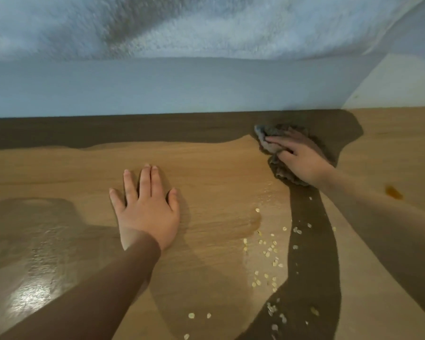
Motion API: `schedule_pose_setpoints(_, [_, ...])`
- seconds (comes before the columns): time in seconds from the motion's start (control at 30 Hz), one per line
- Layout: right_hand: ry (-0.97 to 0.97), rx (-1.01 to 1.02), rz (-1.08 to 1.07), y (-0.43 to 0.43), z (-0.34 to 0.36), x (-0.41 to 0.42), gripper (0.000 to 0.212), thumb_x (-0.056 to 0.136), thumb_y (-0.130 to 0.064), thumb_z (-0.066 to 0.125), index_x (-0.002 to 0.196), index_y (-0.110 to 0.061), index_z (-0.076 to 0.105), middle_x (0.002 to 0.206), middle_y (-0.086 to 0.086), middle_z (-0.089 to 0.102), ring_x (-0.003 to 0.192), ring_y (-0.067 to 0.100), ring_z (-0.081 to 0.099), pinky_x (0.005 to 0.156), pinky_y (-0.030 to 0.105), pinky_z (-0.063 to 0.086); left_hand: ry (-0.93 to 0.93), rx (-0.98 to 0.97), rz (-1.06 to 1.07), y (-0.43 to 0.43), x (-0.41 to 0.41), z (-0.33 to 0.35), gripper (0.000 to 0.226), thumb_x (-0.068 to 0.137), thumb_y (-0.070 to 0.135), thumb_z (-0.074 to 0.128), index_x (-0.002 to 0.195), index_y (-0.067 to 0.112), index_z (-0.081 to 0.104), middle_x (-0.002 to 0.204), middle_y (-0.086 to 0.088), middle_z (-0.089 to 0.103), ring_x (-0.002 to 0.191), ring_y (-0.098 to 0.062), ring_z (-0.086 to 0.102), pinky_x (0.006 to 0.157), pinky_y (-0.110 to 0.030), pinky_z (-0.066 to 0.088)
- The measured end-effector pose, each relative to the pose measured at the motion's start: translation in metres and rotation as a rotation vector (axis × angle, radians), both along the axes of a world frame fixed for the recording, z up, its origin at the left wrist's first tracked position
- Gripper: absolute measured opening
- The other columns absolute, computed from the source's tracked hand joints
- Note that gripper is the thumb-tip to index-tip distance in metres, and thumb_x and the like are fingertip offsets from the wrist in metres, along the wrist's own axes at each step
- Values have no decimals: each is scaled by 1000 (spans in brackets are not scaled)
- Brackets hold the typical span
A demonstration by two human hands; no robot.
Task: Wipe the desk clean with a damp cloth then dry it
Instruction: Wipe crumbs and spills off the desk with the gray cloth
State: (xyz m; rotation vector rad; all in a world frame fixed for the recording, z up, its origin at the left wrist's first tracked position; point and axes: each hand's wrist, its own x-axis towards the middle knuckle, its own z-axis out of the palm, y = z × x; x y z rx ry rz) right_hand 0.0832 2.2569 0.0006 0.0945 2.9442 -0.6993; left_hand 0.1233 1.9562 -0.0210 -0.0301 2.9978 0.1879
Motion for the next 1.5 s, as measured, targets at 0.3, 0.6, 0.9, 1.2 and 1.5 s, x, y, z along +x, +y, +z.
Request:
schedule_pose_setpoints(0.3, [-100,-39,-2,30,15,29,32,99,-21,39,119,-41,54,143,-8,37,125,18,38,100,19,25,17,11,-23,-1,1,0,61,96,47,9,149,20,-1,157,4,-2,143,-25,-12,114,-53,-3])
schedule_pose_setpoints(0.6, [43,-92,235,-10,8,133,41,91,-7,48,117,-38,55,133,-20,32,131,-3,17,106,15,3,-6,-24,-45,-2,2,1,60,97,45,10,149,19,0,157,3,-4,143,-24,-11,115,-50,-4])
schedule_pose_setpoints(0.9, [113,-22,-58,-26,-4,161,41,85,-19,43,122,-24,60,137,-7,46,138,22,26,112,35,10,-9,-36,-243,-10,51,5,59,96,43,9,149,19,-3,157,4,-5,143,-17,-11,116,-41,-5])
schedule_pose_setpoints(1.2, [71,152,-359,3,-10,104,46,92,-22,43,138,-26,43,145,4,41,139,27,23,114,42,17,6,-27,-238,-10,50,3,69,86,48,-3,149,21,2,157,6,-2,143,-16,-9,116,-41,-3])
schedule_pose_setpoints(1.5, [22,-2,455,-55,-1,165,46,82,-33,34,122,-36,57,140,-10,45,136,12,21,109,42,17,-46,-37,-249,-11,48,7,72,81,50,-10,148,22,-9,154,8,-15,141,-14,-17,116,-40,-6])
